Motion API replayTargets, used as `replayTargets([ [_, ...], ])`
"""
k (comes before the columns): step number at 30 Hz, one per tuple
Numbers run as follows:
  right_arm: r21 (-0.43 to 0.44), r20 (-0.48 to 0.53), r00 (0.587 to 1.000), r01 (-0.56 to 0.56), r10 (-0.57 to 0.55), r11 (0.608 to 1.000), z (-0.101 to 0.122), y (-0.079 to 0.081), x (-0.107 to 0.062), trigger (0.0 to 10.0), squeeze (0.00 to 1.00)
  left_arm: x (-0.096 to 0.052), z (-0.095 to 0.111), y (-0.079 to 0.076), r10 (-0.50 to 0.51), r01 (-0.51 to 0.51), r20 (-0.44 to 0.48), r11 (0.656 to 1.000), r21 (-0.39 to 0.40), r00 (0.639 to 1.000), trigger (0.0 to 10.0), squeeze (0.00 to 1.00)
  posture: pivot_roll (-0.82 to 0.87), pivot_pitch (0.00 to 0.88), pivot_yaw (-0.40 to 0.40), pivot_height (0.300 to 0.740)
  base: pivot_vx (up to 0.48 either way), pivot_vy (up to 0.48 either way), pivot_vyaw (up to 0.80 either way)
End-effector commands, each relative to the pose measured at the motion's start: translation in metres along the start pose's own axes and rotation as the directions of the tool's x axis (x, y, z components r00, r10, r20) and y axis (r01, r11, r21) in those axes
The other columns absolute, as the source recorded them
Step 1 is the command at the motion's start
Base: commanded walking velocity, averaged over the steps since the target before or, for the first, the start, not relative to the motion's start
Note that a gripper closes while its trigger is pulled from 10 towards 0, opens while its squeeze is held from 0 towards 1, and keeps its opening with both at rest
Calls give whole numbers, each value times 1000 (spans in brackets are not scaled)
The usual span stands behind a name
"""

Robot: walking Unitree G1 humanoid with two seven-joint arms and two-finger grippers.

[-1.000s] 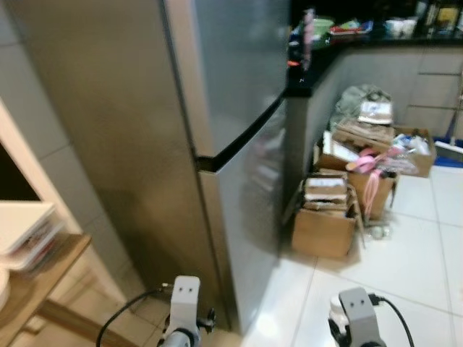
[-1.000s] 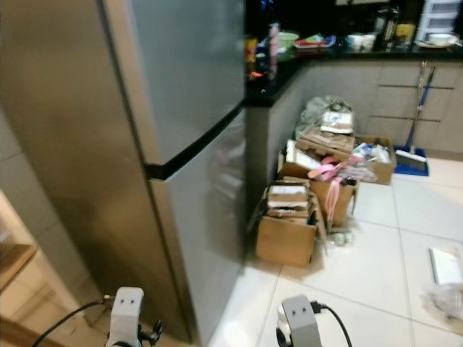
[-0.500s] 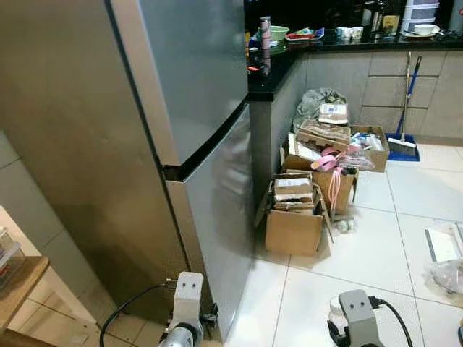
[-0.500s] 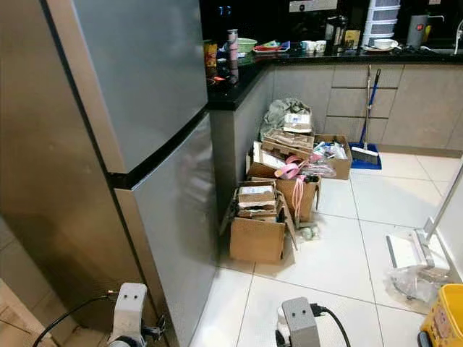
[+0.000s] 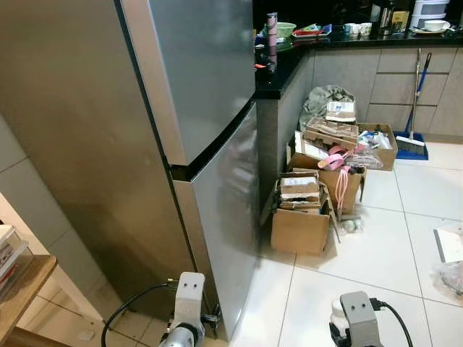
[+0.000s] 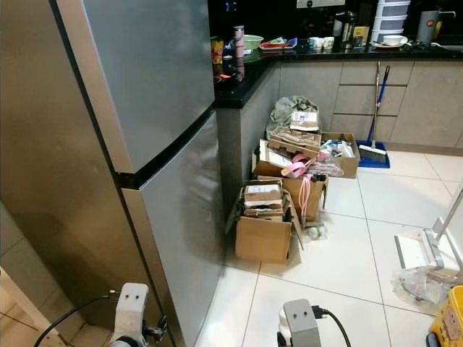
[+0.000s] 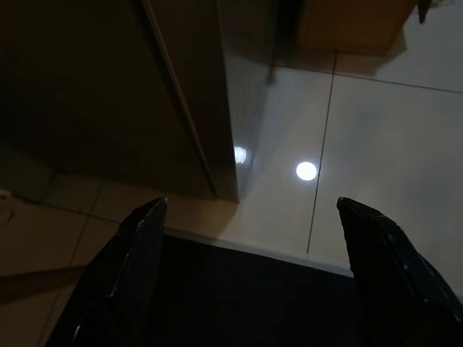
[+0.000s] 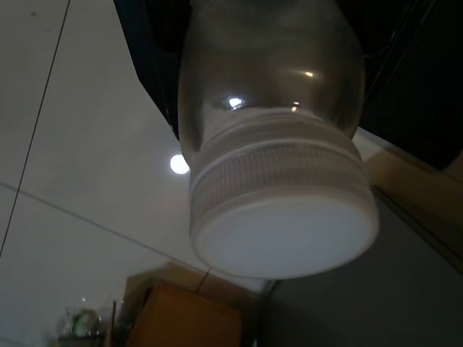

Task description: Restocking fridge

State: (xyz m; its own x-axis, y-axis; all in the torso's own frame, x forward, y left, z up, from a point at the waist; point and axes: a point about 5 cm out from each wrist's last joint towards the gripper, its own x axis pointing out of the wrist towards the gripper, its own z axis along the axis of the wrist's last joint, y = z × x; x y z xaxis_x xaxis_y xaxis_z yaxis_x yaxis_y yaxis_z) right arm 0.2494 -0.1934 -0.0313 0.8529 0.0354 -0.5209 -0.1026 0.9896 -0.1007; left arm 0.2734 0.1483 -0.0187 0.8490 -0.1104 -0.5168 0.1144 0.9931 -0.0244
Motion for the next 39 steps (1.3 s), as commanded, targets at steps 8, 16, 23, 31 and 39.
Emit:
replayTargets([
  [8, 2, -35, 999, -10, 10, 1000, 0, 6, 3, 10000, 0, 1, 5, 11, 42, -42, 8, 999, 7, 999, 10000, 0, -53, 0, 53, 740, 0, 0, 0],
  [16, -47, -63, 996, -61, 58, 997, 4, 14, 8, 10000, 0, 0, 0, 10, 53, -53, -7, 999, 10, 999, 10000, 0, -13, 0, 35, 740, 0, 0, 0],
  [23, -15, -47, 997, -56, 56, 998, 13, 17, 12, 10000, 0, 0, -1, 10, 45, -45, -18, 999, 19, 999, 10000, 0, -2, 0, 37, 740, 0, 0, 0],
  [31, 7, -71, 996, -48, 48, 999, 9, 21, 12, 10000, 0, -3, -5, 14, 71, -73, -20, 993, -90, 997, 10000, 0, 0, 0, 41, 740, 0, 0, 0],
  [39, 49, -63, 998, -23, 26, 999, 6, 18, 10, 10000, 0, -5, -10, 13, 62, -63, -19, 994, -91, 998, 10000, 0, -23, 0, 59, 740, -239, 0, 0],
])
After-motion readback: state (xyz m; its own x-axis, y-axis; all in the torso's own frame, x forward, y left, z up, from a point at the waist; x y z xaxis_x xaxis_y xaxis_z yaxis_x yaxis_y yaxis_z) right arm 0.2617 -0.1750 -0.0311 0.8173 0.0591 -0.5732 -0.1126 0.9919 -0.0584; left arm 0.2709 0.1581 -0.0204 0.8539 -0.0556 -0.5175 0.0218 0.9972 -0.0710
